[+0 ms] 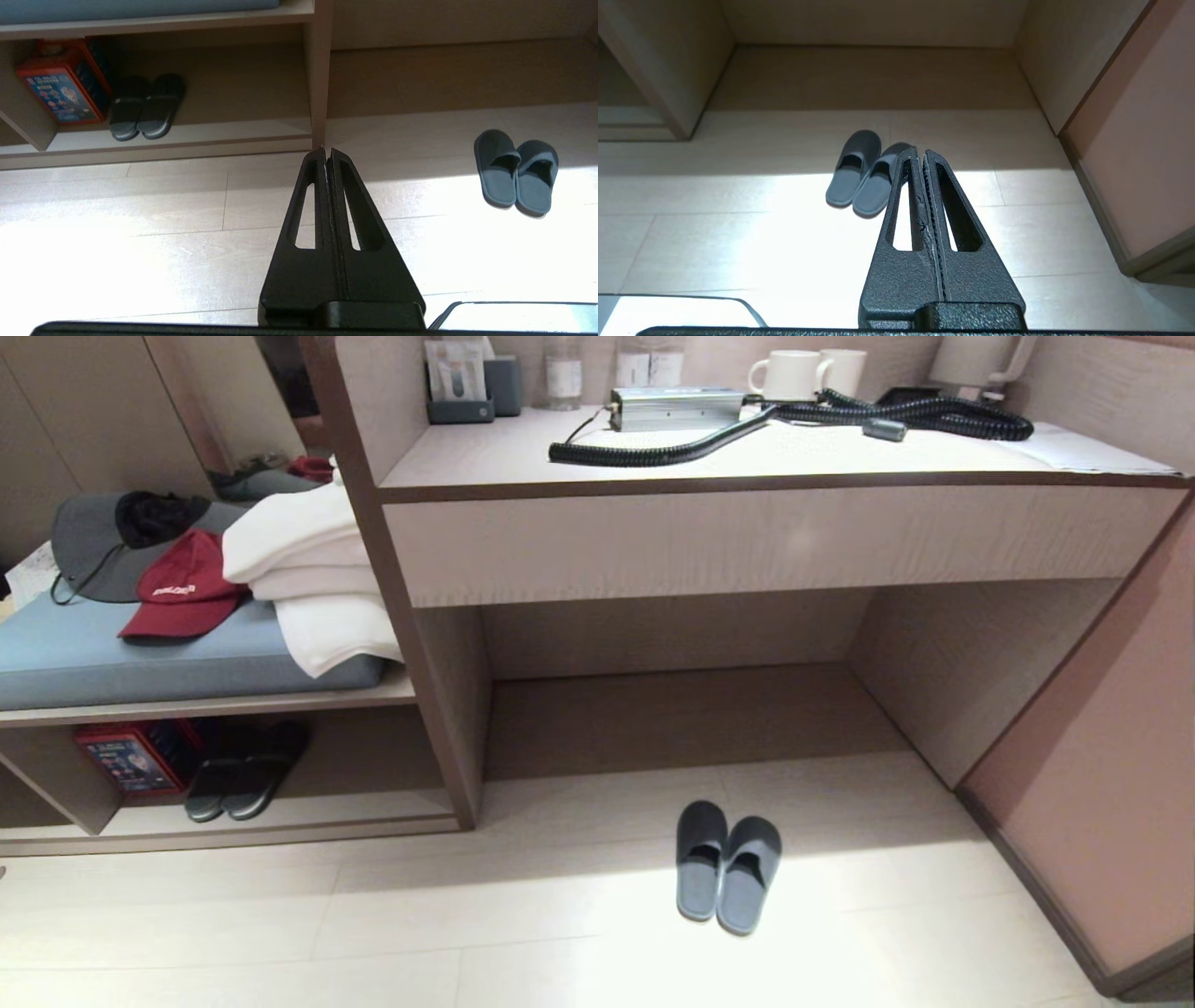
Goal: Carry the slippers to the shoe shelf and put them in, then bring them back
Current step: Pick up the slippers on the floor
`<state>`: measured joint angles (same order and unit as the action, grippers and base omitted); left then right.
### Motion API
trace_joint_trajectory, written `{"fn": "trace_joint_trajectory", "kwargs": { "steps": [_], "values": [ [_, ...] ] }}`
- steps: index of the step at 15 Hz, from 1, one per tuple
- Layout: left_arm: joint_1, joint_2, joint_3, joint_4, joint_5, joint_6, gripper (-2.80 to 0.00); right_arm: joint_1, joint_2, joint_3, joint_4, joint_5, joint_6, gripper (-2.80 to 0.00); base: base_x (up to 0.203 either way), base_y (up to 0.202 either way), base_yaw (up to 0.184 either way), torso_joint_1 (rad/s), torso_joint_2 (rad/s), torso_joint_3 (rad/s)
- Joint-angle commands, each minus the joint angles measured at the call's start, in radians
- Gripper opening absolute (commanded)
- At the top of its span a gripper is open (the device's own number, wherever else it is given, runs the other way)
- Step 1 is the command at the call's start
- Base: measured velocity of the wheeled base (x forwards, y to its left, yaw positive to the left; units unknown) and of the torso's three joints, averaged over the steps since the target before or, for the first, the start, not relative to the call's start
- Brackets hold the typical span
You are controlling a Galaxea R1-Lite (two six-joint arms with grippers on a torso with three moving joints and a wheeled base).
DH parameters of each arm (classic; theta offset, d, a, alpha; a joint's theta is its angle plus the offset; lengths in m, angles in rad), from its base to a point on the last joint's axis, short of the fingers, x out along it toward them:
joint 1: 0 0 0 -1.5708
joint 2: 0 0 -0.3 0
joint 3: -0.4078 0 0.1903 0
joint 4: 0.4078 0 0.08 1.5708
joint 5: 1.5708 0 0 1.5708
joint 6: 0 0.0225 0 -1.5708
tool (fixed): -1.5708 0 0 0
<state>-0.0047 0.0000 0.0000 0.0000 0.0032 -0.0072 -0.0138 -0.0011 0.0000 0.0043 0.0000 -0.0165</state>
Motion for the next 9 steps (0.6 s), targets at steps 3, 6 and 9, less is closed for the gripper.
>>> {"fn": "trace_joint_trajectory", "kwargs": {
  "steps": [3, 6, 9],
  "values": [
    [0.0, 0.0, 0.002, 0.0, 0.001, 0.0, -2.8, 0.0, 0.0, 0.002, 0.0, 0.0, 0.0, -2.8, 0.0, 0.0, 0.0, 0.004, 0.0, -0.201],
    [0.0, 0.0, 0.002, 0.0, 0.001, 0.0, -2.8, 0.0, -0.002, 0.002, 0.0, 0.0, 0.0, -2.8, 0.0, 0.0, 0.0, 0.004, 0.0, -0.197],
    [0.0, 0.0, 0.002, 0.0, 0.001, 0.0, -2.8, 0.0, -0.002, 0.002, 0.0, 0.0, 0.0, -2.8, 0.0, 0.0, 0.0, 0.006, 0.0, -0.2]
  ]
}}
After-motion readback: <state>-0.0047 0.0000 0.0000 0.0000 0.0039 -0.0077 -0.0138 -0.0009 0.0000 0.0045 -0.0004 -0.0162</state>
